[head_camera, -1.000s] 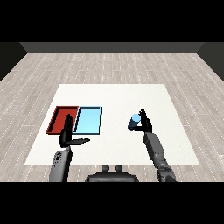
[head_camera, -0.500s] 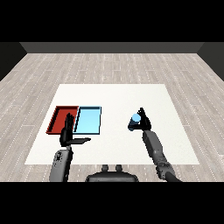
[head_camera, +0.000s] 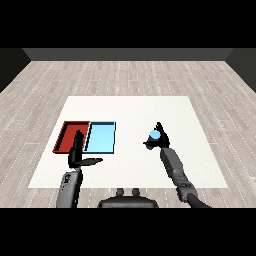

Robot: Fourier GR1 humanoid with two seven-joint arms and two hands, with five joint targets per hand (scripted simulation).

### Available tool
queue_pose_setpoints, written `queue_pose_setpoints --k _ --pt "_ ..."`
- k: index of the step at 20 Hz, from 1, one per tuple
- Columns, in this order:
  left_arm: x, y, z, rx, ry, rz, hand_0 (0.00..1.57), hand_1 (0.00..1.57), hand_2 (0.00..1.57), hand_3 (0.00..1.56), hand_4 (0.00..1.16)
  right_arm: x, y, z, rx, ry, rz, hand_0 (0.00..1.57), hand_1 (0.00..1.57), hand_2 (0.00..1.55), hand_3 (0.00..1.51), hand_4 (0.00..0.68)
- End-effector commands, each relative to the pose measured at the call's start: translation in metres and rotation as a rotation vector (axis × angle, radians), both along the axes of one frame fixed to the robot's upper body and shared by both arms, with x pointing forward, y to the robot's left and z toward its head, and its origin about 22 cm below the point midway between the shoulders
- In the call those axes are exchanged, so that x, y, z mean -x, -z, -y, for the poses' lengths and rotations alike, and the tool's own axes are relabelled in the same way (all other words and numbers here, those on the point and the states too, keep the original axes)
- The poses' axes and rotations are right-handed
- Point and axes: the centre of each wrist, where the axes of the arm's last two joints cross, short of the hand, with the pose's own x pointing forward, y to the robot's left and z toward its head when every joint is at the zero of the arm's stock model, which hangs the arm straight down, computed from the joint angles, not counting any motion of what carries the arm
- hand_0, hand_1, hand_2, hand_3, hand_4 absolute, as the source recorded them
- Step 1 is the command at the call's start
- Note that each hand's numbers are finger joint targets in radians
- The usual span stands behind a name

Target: Pick the blue can and put it in the blue box

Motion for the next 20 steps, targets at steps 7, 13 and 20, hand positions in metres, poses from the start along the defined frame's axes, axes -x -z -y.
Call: queue_pose_setpoints --k 7,13,20 --pt "0.003 -0.003 -0.008 0.003 0.005 0.002 0.0 0.0 0.0 0.0 0.0 -0.004 0.002 0.007 0.116 0.126 -0.093 1.46 1.46 1.45 1.42 0.469" --pt "0.006 0.009 -0.003 0.003 0.005 -0.002 0.0 0.0 0.0 0.0 0.0 -0.018 -0.002 -0.011 0.125 0.112 -0.057 1.46 1.46 1.45 1.43 0.53" --pt "0.007 -0.008 0.01 0.002 0.031 -0.004 0.0 0.0 0.0 0.0 0.0 -0.012 -0.022 -0.028 0.171 0.107 0.099 1.47 1.47 1.47 1.36 0.47"
